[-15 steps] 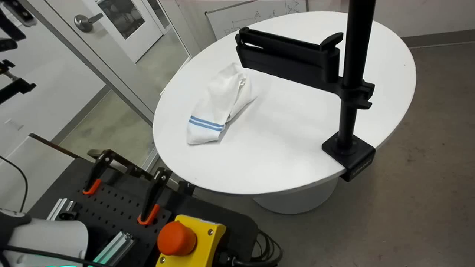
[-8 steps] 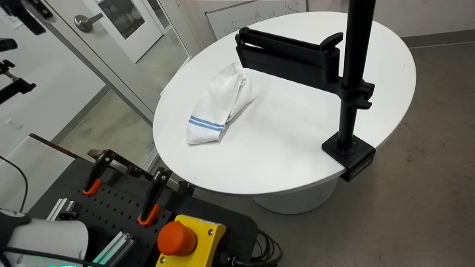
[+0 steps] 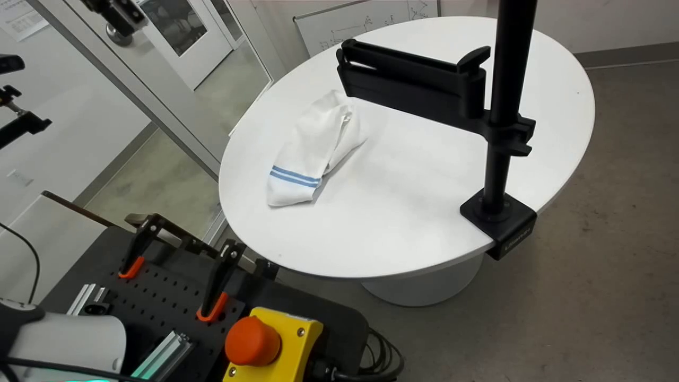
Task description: Hang the cloth on the stand
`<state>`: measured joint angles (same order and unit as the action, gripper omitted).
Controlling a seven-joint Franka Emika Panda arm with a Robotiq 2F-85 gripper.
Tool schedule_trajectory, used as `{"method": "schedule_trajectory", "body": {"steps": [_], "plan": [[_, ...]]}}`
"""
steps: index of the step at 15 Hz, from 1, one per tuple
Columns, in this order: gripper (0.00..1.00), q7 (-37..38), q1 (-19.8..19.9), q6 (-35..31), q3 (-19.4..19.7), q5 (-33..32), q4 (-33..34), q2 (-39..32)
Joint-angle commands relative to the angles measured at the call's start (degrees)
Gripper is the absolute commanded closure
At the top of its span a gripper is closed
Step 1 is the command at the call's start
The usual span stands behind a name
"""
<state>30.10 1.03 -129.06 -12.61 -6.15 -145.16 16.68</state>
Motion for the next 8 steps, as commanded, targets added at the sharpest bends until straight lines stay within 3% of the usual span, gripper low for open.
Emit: {"method": "schedule_trajectory", "body": {"steps": [1, 5, 8], "plan": [[0.0, 6.14, 2.51, -7.98, 0.64, -6.62, 2.0, -6.84], [0.0, 12.49, 3.82, -11.77, 3.46, -10.99, 6.66, -15.57], [0.0, 13.47, 2.22, -10.96, 6.61, -11.93, 12.55, -22.73]]}}
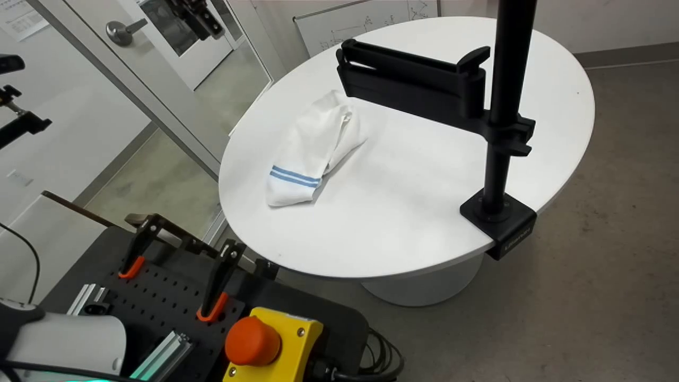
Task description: Hang the cloth on the stand
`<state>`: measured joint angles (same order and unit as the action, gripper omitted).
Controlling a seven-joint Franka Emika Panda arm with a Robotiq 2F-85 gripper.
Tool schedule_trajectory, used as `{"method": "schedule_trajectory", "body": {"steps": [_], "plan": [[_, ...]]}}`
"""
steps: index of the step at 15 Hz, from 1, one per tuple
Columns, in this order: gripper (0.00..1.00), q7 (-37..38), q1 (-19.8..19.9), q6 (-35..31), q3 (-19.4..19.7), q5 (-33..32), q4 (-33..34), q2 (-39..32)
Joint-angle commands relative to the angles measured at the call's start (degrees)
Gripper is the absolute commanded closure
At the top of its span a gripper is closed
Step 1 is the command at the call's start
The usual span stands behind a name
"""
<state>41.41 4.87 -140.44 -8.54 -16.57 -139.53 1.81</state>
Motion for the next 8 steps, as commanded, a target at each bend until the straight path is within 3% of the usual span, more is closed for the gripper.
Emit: {"method": "schedule_trajectory", "body": {"steps": [1, 8], "plan": [[0.0, 1.06, -2.29, 1.1, 3.43, -0.66, 8.9, -9.87], [0.0, -9.63, -6.41, 7.4, 6.81, 5.11, 24.38, -24.96]]}}
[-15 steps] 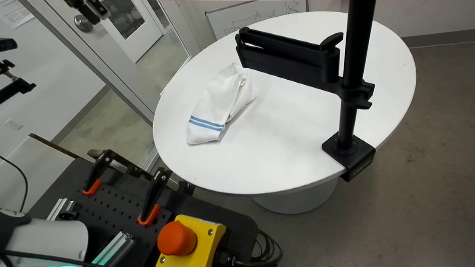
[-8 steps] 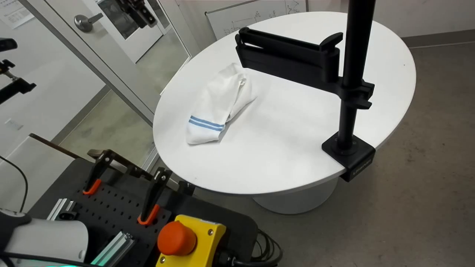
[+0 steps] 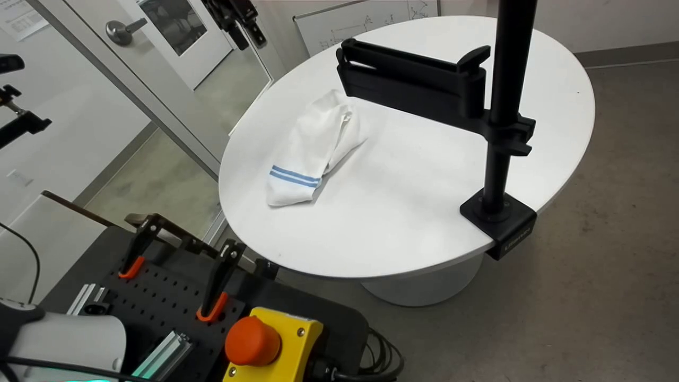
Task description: Hang the cloth on the stand
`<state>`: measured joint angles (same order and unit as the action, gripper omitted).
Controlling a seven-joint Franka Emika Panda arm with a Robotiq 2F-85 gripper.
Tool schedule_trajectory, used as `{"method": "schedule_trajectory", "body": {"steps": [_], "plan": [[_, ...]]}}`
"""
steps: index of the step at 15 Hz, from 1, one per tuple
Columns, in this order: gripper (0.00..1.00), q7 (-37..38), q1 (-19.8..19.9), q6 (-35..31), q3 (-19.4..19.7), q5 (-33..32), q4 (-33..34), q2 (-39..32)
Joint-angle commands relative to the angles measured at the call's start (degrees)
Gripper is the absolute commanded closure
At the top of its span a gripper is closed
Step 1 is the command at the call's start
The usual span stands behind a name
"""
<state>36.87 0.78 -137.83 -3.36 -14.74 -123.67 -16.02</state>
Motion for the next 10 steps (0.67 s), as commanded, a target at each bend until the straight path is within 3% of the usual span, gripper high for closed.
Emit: {"method": "schedule_trajectory", "body": {"steps": [1, 10], "plan": [[0.0, -6.08, -2.8, 6.37, 2.03, 4.06, 10.86, -9.43], [0.0, -9.71, -5.91, 16.39, 5.66, 7.1, 25.51, -24.33]]}}
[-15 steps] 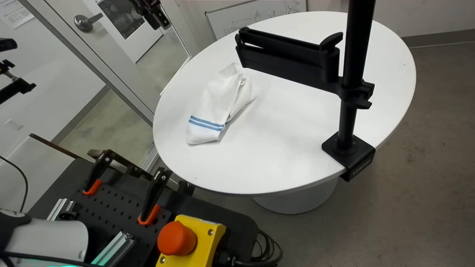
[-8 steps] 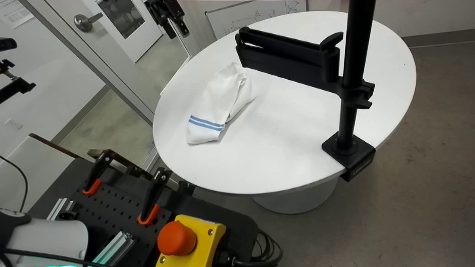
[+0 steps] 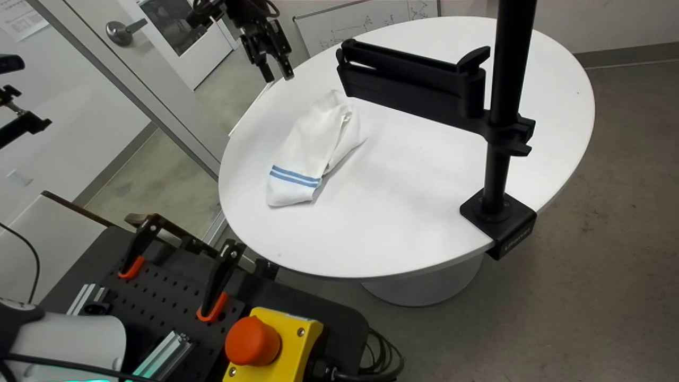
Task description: Hang the cloth on the stand
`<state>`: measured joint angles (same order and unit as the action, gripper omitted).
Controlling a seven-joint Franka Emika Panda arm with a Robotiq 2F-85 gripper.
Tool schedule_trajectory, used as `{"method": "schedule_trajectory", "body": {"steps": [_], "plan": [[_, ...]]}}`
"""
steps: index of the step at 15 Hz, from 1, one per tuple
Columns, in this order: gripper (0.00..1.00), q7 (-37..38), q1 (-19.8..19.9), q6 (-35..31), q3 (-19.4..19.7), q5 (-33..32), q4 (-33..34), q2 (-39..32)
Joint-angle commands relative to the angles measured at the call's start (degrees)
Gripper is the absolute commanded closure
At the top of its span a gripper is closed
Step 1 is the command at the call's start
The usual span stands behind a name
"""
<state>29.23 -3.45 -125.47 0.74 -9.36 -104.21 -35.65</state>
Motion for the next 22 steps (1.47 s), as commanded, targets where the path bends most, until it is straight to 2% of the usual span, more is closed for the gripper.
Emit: {"method": "schedule_trajectory", "body": {"steps": [1, 14, 17, 18, 22], "plan": [[0.0, -2.16, -1.87, 4.73, 1.73, 1.89, 7.11, -5.86], [0.0, -1.93, -3.27, 9.66, 4.51, 1.11, 14.91, -14.96], [0.11, -1.82, -3.38, 10.4, 4.82, 1.01, 15.78, -16.07], [0.3, -1.83, -3.34, 10.55, 4.79, 1.14, 15.95, -16.35], [0.6, -1.87, -3.26, 11.15, 4.59, 1.53, 16.21, -16.84]]}}
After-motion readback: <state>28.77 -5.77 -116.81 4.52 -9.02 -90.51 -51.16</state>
